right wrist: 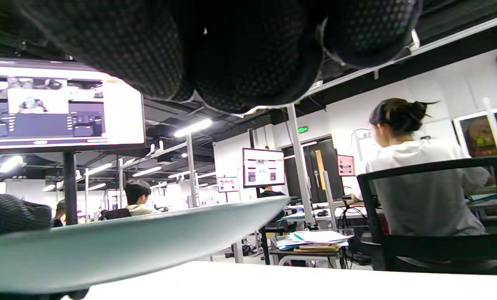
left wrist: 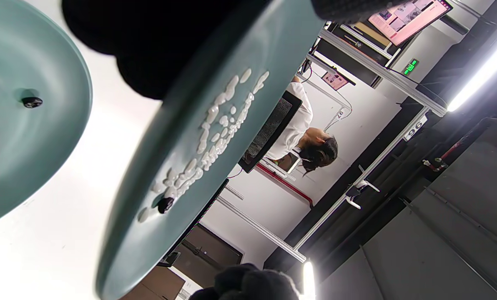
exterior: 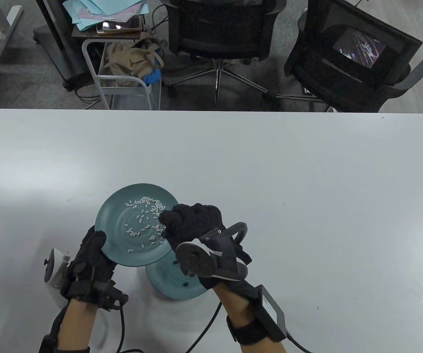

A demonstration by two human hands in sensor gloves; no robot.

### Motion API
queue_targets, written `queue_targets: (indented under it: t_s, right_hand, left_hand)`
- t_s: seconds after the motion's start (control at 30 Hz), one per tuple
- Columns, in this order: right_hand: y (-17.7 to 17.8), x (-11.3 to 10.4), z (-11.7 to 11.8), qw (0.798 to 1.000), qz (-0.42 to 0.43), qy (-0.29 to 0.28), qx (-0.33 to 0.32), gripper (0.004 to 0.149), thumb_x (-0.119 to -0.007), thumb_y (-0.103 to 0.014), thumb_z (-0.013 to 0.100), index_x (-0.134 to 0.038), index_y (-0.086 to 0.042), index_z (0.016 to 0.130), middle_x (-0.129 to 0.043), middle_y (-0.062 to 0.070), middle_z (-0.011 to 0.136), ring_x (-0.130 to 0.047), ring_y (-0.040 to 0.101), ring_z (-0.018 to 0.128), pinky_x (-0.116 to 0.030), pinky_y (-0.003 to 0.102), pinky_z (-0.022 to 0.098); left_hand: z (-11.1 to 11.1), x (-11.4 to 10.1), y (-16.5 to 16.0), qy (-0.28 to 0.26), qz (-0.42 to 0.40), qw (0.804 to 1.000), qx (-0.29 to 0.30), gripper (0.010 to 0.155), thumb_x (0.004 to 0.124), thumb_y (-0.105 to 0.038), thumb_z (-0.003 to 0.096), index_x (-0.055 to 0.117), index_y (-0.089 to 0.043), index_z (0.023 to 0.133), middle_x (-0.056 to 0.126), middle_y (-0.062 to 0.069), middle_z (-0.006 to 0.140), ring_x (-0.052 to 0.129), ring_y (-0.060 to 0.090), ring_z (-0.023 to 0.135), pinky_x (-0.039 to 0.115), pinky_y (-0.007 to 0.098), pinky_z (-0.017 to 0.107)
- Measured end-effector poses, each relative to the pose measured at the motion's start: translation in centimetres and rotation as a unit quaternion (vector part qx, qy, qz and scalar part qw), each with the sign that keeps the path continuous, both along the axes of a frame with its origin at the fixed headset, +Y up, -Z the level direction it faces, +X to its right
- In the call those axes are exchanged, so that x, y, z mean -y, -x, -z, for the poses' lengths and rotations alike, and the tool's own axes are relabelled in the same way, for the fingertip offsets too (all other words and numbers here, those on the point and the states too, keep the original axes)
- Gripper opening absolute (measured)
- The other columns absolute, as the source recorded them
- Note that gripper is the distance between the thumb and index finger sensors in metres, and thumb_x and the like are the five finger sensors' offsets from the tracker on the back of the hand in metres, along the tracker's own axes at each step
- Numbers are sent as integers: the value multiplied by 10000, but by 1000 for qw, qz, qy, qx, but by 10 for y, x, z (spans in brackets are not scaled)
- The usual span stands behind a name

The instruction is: Pick coffee beans with hand pinch into plate

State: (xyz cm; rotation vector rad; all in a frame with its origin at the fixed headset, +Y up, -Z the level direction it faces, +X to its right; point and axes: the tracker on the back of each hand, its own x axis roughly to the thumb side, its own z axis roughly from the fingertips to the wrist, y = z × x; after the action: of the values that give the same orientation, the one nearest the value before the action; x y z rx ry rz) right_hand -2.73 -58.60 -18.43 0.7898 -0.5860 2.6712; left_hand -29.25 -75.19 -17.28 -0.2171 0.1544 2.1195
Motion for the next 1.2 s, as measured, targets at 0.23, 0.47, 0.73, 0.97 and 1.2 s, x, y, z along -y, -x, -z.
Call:
queue_targets:
  t_s: [0.23,0.47,0.73,0.97,1.2]
  right_hand:
    - [18,-2,-10,998,-60,-6,-21,394,-871,-391,421,-836,-244,784,-961,74,762,-939,242,520,-734,527,478]
    - [30,13,-7,990,-140,26,-15,375,-883,-350,419,-840,-253,779,-970,61,727,-935,232,496,-728,525,479]
    - [32,21,-4,977,-211,7,19,366,-901,-392,399,-883,-302,753,-990,30,731,-921,240,531,-705,533,494]
    - [35,25,-3,973,-228,18,15,359,-905,-391,396,-902,-293,741,-999,37,732,-923,242,521,-699,541,504]
    - [38,26,-3,971,-237,38,8,362,-902,-382,399,-888,-266,741,-993,54,733,-924,234,494,-714,533,498]
  left_hand:
    - [1,1,-2,0,3,1000,6,601,645,-439,496,427,-221,1013,721,106,873,892,351,576,789,416,411]
    - [0,1,-4,-2,9,1000,9,600,649,-437,494,435,-222,1012,727,108,869,895,353,569,791,419,404]
    - [1,2,-7,-3,14,1000,15,599,650,-434,494,440,-217,1010,730,112,866,896,356,566,791,420,402]
    - [1,3,-7,4,23,1000,11,595,654,-423,489,459,-205,1007,747,127,854,908,365,550,801,425,389]
    - [1,3,-7,9,35,999,9,591,662,-427,484,491,-195,1000,776,133,831,927,359,519,813,419,365]
